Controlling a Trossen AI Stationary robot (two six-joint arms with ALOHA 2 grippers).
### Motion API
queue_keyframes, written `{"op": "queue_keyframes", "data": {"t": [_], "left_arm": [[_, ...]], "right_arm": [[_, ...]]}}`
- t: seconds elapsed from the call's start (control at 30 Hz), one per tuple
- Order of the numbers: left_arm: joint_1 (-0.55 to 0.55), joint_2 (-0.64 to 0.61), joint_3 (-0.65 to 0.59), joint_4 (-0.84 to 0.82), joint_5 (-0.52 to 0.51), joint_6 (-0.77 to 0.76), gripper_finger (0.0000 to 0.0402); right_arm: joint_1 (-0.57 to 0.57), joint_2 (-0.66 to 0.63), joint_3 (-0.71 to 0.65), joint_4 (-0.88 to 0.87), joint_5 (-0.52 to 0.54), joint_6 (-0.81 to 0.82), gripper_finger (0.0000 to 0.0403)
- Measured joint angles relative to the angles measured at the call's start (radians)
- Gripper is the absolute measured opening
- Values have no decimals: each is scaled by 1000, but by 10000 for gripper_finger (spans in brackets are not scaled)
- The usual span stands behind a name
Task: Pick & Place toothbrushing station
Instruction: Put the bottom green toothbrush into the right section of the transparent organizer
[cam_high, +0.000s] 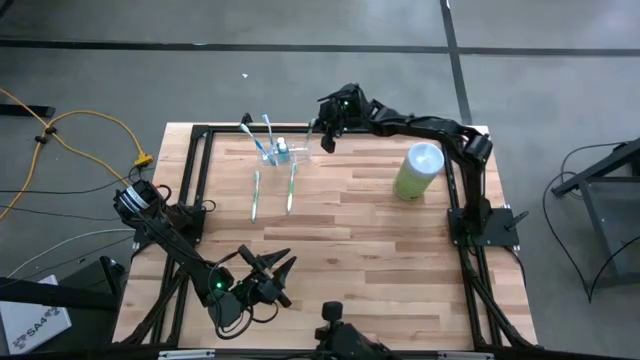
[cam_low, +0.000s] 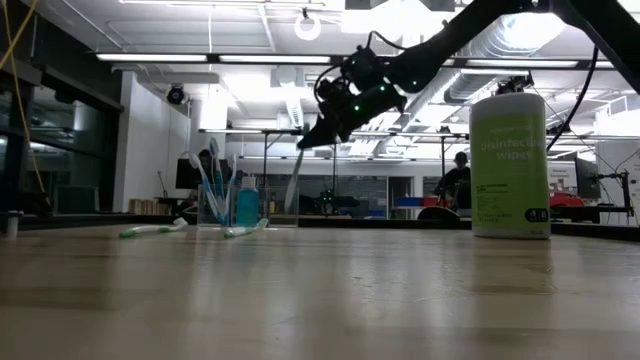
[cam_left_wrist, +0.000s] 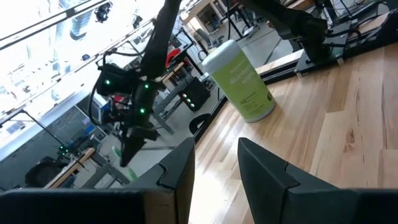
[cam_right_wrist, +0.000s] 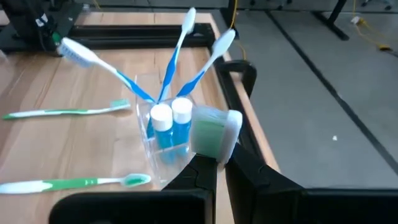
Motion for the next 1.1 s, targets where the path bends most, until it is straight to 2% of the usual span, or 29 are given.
{"op": "queue_keyframes", "data": {"t": [0.7, 1.1], "left_arm": [[0, 0, 0, 0, 0, 2, 116], [0, 0, 0, 0, 0, -2, 116]], "right_arm": [[5, 18, 0, 22, -8, 6, 11], [6, 17, 0, 22, -9, 29, 26]]}}
